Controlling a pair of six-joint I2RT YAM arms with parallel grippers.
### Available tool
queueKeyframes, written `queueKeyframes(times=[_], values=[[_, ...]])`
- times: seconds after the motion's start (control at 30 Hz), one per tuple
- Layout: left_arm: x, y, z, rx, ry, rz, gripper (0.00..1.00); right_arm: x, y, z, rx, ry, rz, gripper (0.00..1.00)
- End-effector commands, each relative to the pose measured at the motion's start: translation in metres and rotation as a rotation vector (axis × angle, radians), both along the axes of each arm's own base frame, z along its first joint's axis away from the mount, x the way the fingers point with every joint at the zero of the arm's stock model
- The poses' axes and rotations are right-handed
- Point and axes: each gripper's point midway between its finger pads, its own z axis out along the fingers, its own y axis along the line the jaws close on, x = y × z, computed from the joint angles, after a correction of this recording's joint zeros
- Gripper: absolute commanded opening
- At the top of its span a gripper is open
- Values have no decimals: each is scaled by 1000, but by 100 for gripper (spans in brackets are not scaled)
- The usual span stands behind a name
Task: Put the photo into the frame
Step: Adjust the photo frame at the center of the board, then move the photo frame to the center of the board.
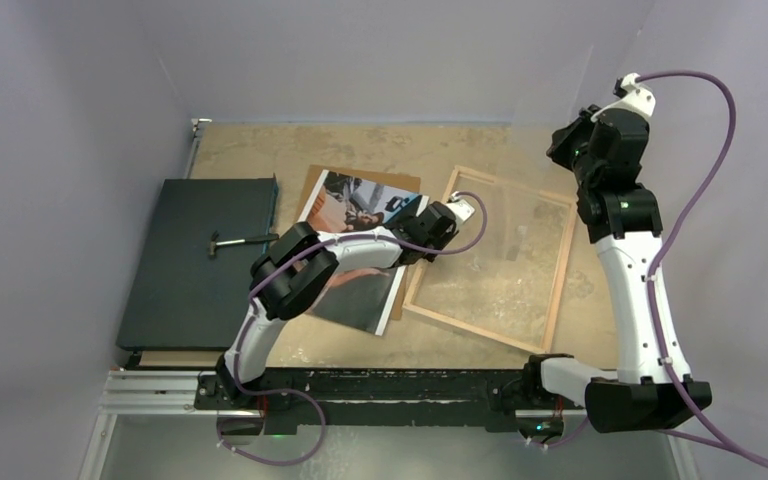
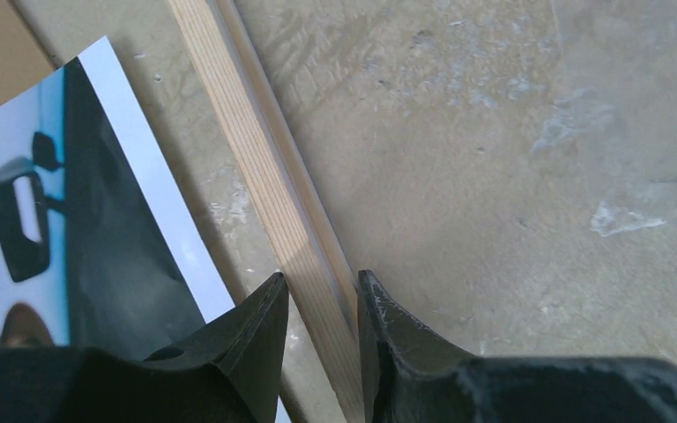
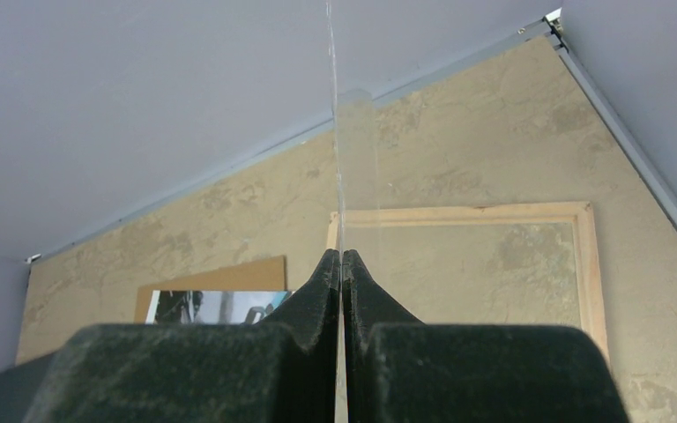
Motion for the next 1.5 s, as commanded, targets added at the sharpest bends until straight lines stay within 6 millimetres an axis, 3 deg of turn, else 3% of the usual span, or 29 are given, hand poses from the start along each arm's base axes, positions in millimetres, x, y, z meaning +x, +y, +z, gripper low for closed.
queueKeyframes(times=[0.0, 0.1, 0.17, 0.3, 0.43, 0.5, 0.63, 0.73, 0.8, 0.9, 1.03, 1.3, 1.47], values=[[13, 22, -5, 86, -19, 26, 26, 0, 2, 22, 24, -84, 10, 0], [26, 16, 4, 53, -30, 41, 29, 0, 0, 22, 18, -82, 2, 0], [33, 12, 17, 18, -24, 39, 40, -1, -2, 23, 16, -82, -7, 0], [25, 0, 66, -122, 24, -8, 74, 0, -3, 29, 12, -89, -13, 0], [9, -5, 123, -285, 97, -69, 85, 2, 3, 37, 25, -102, 13, 0], [6, 2, 154, -359, 114, -82, 87, 4, 8, 37, 32, -95, 44, 0], [19, 40, 217, -447, 72, -60, 88, 13, 19, 39, 50, -81, 99, 0], [40, 82, 236, -436, 20, 12, 89, 10, 43, 47, 111, -86, 220, 0], [50, 109, 233, -401, -12, 62, 90, 4, 58, 60, 157, -111, 294, 0], [56, 141, 208, -336, 6, 114, 89, -11, 84, 72, 260, -120, 421, 0], [54, 162, 181, -272, 10, 145, 86, -15, 96, 53, 366, -78, 457, 0], [42, 169, 144, -206, 42, 107, 84, -6, 76, -58, 428, 100, 312, 0], [36, 171, 107, -152, 96, 84, 80, -15, 35, -121, 395, 192, 204, 0]])
